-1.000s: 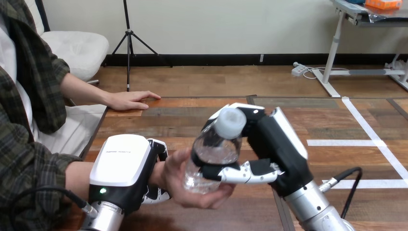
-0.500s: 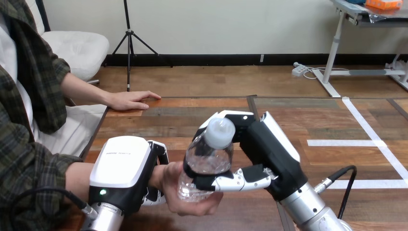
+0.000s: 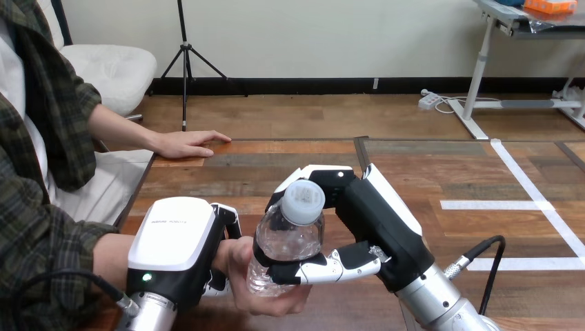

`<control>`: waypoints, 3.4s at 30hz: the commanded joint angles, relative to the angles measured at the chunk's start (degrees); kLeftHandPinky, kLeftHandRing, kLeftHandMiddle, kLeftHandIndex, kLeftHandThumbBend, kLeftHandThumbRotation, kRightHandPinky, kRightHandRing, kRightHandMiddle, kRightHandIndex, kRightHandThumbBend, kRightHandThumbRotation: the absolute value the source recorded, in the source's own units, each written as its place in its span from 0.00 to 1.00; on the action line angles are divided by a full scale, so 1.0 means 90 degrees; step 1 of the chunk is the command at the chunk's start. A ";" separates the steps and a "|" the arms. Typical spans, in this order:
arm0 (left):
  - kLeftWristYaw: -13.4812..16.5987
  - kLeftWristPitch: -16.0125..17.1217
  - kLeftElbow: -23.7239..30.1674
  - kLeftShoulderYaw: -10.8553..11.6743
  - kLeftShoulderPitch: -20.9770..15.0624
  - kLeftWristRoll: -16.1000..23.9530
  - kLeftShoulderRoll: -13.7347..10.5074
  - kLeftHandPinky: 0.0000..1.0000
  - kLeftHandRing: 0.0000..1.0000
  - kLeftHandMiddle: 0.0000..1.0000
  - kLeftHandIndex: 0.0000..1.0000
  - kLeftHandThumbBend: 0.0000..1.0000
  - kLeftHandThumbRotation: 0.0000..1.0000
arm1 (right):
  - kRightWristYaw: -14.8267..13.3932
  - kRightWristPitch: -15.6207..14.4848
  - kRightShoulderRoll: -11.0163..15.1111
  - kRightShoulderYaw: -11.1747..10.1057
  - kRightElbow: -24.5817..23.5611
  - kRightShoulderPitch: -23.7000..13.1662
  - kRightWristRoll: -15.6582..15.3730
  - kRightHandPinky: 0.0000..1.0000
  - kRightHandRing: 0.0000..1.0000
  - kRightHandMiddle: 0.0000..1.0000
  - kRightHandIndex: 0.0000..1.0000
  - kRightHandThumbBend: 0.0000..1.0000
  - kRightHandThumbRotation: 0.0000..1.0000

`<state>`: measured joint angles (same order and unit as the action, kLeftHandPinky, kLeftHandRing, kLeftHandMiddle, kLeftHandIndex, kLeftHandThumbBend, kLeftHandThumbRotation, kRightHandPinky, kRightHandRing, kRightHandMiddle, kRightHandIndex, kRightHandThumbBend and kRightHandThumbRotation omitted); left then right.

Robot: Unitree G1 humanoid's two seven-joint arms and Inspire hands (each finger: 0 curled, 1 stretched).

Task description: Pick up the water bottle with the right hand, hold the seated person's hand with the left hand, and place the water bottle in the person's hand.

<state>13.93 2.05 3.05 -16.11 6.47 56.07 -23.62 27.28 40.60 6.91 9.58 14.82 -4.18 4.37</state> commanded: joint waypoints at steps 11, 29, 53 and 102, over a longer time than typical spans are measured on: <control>0.0131 0.0008 0.0137 0.0059 -0.0242 -0.0041 0.0033 0.28 0.31 0.35 0.35 0.89 0.00 | 0.0079 0.0198 0.0032 0.0205 -0.0039 -0.0105 -0.0109 0.33 0.37 0.43 0.48 0.74 0.00; 0.0121 0.0029 0.0129 0.0072 -0.0228 -0.0116 0.0032 0.28 0.30 0.34 0.34 0.89 0.00 | 0.0064 0.0256 0.0051 0.0209 0.0010 -0.0163 -0.0144 0.34 0.38 0.44 0.48 0.73 0.00; 0.0160 0.0049 0.0115 0.0068 -0.0230 -0.0122 -0.0015 0.28 0.30 0.34 0.34 0.88 0.00 | -0.0042 0.0295 0.0282 0.0199 -0.0039 -0.0231 -0.0669 0.70 0.81 0.87 0.86 0.80 0.08; 0.0050 -0.0087 0.0184 -0.0020 -0.0303 0.0553 -0.0252 0.44 0.49 0.54 0.53 0.94 0.00 | -0.0487 0.0116 0.0377 0.0141 -0.0216 -0.0257 -0.0845 1.00 1.00 1.00 1.00 0.82 0.27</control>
<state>14.22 0.98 2.91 -16.17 6.65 60.13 -24.49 24.15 41.97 10.59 11.35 15.21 -4.15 -3.37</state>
